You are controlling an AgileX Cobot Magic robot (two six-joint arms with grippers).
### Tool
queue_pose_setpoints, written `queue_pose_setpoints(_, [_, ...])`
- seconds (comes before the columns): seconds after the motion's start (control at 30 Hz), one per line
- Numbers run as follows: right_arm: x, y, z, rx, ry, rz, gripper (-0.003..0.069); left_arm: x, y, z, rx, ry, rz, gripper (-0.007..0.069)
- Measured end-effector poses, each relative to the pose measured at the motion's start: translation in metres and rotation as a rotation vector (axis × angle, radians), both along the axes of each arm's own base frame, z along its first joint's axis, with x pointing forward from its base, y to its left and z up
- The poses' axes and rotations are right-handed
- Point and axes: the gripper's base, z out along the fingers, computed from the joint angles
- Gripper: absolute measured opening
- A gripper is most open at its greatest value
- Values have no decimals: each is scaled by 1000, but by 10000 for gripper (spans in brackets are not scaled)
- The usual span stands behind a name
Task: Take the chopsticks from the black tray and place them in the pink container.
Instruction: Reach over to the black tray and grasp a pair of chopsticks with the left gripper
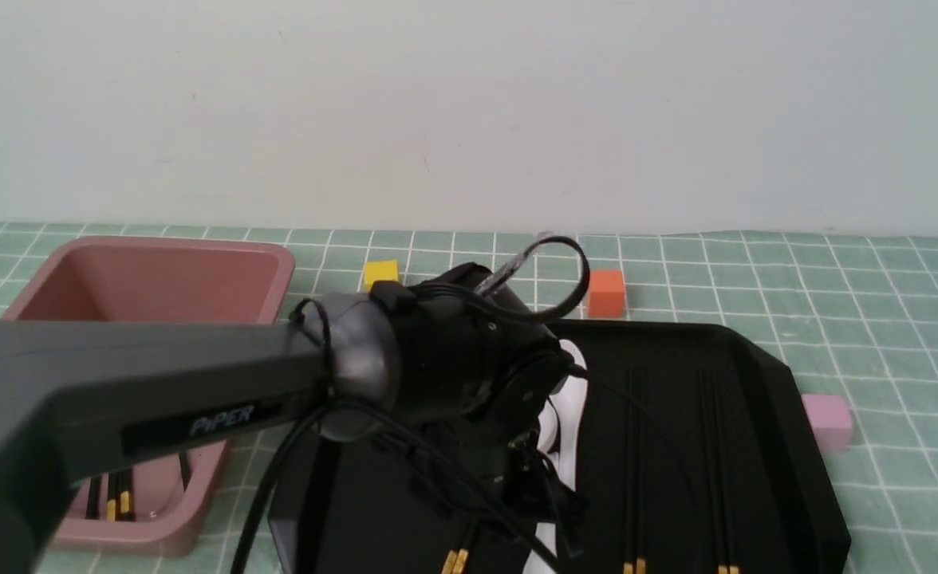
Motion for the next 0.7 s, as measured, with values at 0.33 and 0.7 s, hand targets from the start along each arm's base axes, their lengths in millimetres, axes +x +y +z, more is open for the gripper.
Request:
queue_pose_setpoints(0.33, [0,0,0,0,0,0,239,14,3,-26,1,20,21,330])
queue_pose_setpoints(0.7, [0,0,0,0,0,0,239,22,7,-33,-46,99,86,169])
